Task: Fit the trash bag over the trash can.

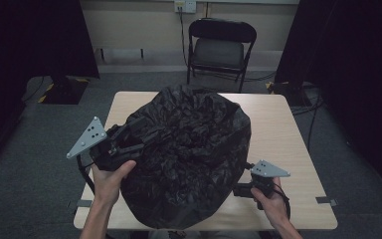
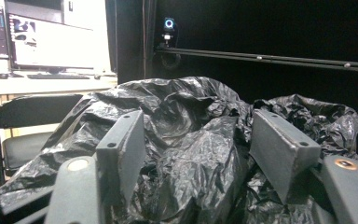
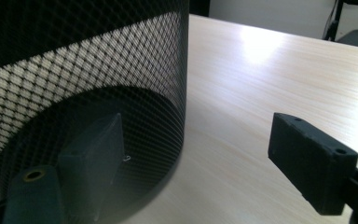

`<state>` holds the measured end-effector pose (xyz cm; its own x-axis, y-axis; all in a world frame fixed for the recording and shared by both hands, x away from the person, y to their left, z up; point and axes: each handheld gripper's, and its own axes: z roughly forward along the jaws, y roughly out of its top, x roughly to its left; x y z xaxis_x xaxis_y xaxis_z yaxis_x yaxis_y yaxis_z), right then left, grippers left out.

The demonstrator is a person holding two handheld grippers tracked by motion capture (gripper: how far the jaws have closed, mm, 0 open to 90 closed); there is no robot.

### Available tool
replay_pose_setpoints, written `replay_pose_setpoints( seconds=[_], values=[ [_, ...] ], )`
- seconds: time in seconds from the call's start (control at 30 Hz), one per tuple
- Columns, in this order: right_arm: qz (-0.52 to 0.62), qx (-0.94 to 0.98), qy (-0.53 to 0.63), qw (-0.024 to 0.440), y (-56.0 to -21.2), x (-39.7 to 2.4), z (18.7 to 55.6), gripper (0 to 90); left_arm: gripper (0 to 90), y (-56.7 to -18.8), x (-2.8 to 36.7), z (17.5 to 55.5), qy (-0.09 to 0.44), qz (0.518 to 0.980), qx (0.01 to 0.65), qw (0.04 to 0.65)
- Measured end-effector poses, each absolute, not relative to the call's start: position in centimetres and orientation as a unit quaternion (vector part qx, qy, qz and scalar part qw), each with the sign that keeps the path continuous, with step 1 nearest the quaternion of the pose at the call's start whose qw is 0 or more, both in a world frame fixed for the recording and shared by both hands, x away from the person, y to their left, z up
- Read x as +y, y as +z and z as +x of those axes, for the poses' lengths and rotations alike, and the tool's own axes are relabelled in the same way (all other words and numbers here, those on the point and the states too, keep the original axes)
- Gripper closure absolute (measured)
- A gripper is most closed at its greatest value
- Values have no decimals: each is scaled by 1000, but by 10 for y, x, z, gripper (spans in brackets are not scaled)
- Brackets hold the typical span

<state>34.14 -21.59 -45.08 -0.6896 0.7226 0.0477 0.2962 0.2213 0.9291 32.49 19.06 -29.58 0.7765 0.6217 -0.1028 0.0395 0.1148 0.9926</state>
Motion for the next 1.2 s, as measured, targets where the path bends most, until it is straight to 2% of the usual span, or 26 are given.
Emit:
replay_pose_setpoints(
  seconds=[0.33, 0.37, 0.43, 0.5, 0.67, 0.73, 0.77, 0.87, 0.93, 1.03, 1.2],
  values=[
    [356, 754, 514, 200, -432, -241, 335, 223, 312, -285, 211, 316, 213, 616, 267, 710],
    [357, 750, 519, 201, -427, -246, 334, 247, 310, -285, 214, 316, 214, 614, 268, 711],
    [359, 743, 524, 211, -416, -254, 332, 355, 310, -284, 221, 315, 217, 609, 274, 712],
    [356, 737, 532, 215, -403, -261, 329, 356, 310, -283, 227, 315, 221, 609, 279, 709],
    [336, 732, 542, 238, -367, -271, 320, 382, 388, -285, 235, 314, 221, 626, 271, 697],
    [328, 729, 549, 246, -352, -274, 318, 352, 395, -290, 232, 313, 217, 640, 262, 689],
    [331, 725, 547, 256, -345, -274, 316, 308, 394, -293, 230, 314, 211, 645, 261, 687],
    [333, 702, 566, 275, -326, -276, 313, 303, 388, -306, 222, 322, 185, 645, 270, 690],
    [330, 691, 584, 268, -316, -276, 313, 303, 385, -313, 213, 330, 167, 650, 275, 688],
    [313, 693, 595, 259, -305, -271, 314, 300, 318, -320, 206, 339, 161, 647, 290, 687],
    [281, 697, 614, 240, -295, -258, 317, 264, 321, -322, 201, 344, 146, 645, 295, 690]
  ],
)
